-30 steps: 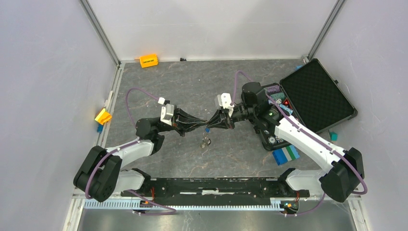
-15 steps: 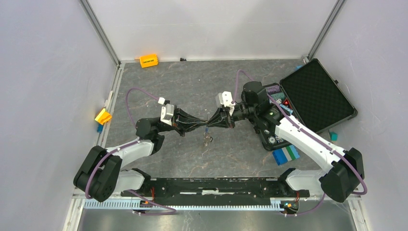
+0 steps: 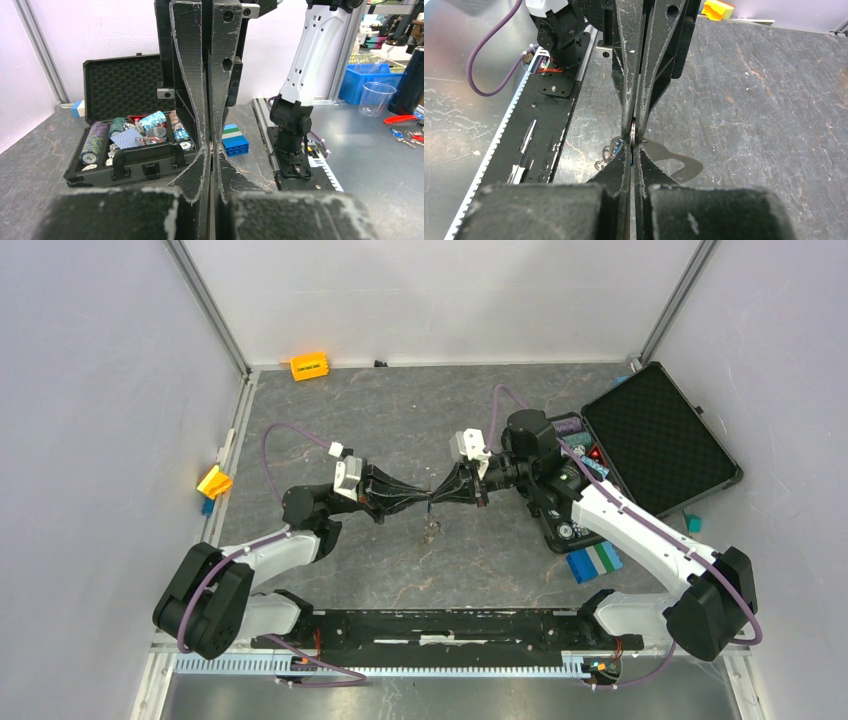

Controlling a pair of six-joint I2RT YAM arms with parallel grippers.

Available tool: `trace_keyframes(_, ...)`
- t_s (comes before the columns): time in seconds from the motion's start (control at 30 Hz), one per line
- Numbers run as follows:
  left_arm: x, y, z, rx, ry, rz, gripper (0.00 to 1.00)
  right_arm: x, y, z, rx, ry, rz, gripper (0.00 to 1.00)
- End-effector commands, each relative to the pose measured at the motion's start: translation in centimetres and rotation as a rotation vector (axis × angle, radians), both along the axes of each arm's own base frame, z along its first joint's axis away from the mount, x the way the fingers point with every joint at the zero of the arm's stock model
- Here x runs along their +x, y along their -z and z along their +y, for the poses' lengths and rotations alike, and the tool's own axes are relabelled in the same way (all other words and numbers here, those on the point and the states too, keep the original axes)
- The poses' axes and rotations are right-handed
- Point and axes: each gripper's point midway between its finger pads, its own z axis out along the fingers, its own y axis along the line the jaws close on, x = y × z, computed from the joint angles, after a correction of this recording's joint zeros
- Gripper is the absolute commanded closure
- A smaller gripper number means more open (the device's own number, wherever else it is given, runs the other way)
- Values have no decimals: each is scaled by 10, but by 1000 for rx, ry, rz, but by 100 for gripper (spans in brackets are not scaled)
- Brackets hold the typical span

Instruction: Put the keys on the keyring

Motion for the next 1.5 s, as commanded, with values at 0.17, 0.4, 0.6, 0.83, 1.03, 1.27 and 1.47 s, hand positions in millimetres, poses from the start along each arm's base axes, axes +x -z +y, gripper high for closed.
trace_keyframes(0.17,-10,6,0,20,33,-170,84,23,-4,-11,-66,141,-88,100)
trace_keyframes(0.4,7,32,-3,219,21,-268,39,39,7,-31,-290,228,-186,100)
trace_keyframes(0.6,34,33,0,332,-49,-194,30,41,22,-35,-488,261,-259,100)
trace_keyframes(0.83,35,44,3,363,-71,-200,37,47,25,-33,-630,281,-336,100)
trace_keyframes(1.03,29,53,4,359,-52,-233,39,45,25,-31,-718,238,-408,100)
trace_keyframes(1.27,30,52,1,306,-52,-261,46,38,34,-25,-768,192,-428,100)
trace_keyframes(1.47,32,54,-2,270,-64,-303,51,34,36,-19,-756,168,-401,100)
